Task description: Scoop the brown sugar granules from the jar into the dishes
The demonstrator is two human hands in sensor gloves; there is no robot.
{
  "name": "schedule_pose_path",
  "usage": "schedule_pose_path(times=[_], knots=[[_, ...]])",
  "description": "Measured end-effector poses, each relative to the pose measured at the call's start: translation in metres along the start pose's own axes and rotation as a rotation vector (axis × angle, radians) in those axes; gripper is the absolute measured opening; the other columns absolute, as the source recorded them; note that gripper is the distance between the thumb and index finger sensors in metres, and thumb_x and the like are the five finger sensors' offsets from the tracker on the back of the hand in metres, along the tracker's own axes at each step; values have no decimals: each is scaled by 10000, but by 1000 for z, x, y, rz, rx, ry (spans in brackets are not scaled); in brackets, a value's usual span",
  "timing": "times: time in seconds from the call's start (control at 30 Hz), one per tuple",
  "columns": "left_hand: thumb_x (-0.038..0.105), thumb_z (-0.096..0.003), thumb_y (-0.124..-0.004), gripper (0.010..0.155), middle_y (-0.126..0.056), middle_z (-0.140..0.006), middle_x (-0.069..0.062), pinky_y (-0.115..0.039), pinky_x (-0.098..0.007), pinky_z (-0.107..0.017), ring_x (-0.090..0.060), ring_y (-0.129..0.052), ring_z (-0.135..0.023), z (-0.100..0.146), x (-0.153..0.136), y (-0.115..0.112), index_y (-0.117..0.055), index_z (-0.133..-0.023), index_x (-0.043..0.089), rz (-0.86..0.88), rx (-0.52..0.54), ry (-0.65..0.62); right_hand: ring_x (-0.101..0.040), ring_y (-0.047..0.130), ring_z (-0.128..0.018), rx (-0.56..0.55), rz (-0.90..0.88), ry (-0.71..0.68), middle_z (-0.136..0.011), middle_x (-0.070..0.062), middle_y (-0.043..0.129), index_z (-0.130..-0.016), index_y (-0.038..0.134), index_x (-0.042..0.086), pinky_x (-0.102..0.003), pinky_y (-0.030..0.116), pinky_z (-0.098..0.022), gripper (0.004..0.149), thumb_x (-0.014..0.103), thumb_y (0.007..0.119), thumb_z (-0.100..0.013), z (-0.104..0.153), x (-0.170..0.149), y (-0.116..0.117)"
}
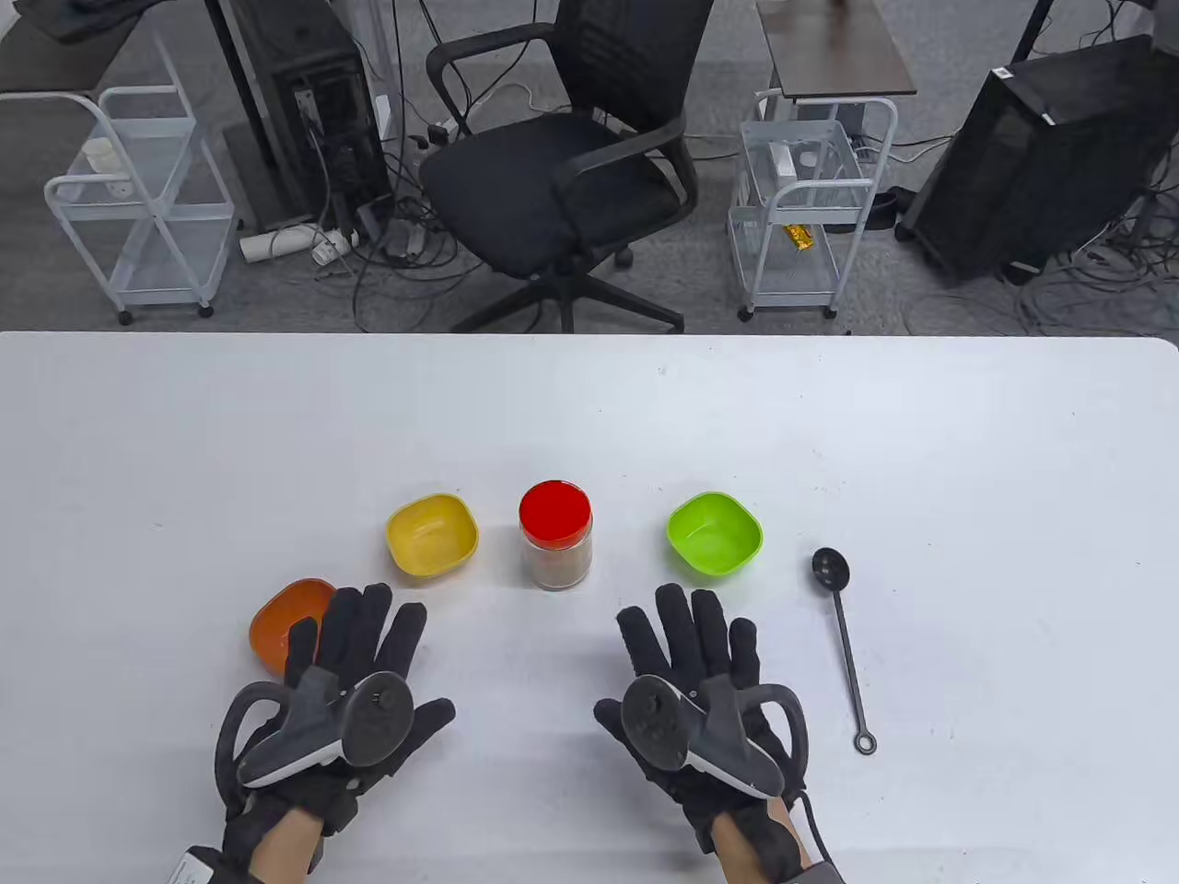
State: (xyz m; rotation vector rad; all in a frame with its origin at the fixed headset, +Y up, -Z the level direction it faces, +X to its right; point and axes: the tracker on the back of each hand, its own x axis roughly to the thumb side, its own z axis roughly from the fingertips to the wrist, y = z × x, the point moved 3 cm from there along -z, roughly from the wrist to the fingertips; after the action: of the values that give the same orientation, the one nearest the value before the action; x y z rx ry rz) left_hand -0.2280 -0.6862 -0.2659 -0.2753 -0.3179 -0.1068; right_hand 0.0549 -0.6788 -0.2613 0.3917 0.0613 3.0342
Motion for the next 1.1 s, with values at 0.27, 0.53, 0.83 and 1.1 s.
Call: schedule_pose_path(times=[0.27, 0.53, 0.83, 1.1], knots=[[728, -600, -466, 938, 35, -1263, -227, -194, -748, -756, -517, -29, -1173, -2, 0, 0, -50, -1223, 164, -7, -13, 14, -556, 135, -1065, 17, 2, -14, -1238, -207, 131, -1157, 261, 187, -740, 227, -722, 845, 632, 559, -504, 1, 2, 1], [727, -600, -472, 955, 36, -1261, -229, -194, -747, -759, -518, -29, -1172, -4, -4, 0, -18, -1220, 160, 16, -22, 24, -571, 143, -1059, 30, -30, -10, -1234, -213, 123, -1154, 242, 183, -744, 240, -723, 850, 628, 566, -506, -3, 1, 4], [727, -601, -473, 955, 31, -1260, -235, -202, -745, -761, -522, -38, -1170, -9, -3, -2, -20, -1218, 155, 37, -47, 28, -590, 155, -1057, -26, -30, -27, -1231, -213, 105, -1154, 220, 183, -746, 256, -729, 860, 634, 563, -508, -12, 11, -16], [732, -597, -472, 960, 21, -1261, -238, -214, -745, -762, -522, -48, -1172, -9, -6, -4, -24, -1218, 152, 68, -52, 34, -630, 165, -1048, -15, 3, -42, -1230, -216, 93, -1153, 203, 183, -753, 274, -733, 863, 634, 560, -510, -57, 28, -45]])
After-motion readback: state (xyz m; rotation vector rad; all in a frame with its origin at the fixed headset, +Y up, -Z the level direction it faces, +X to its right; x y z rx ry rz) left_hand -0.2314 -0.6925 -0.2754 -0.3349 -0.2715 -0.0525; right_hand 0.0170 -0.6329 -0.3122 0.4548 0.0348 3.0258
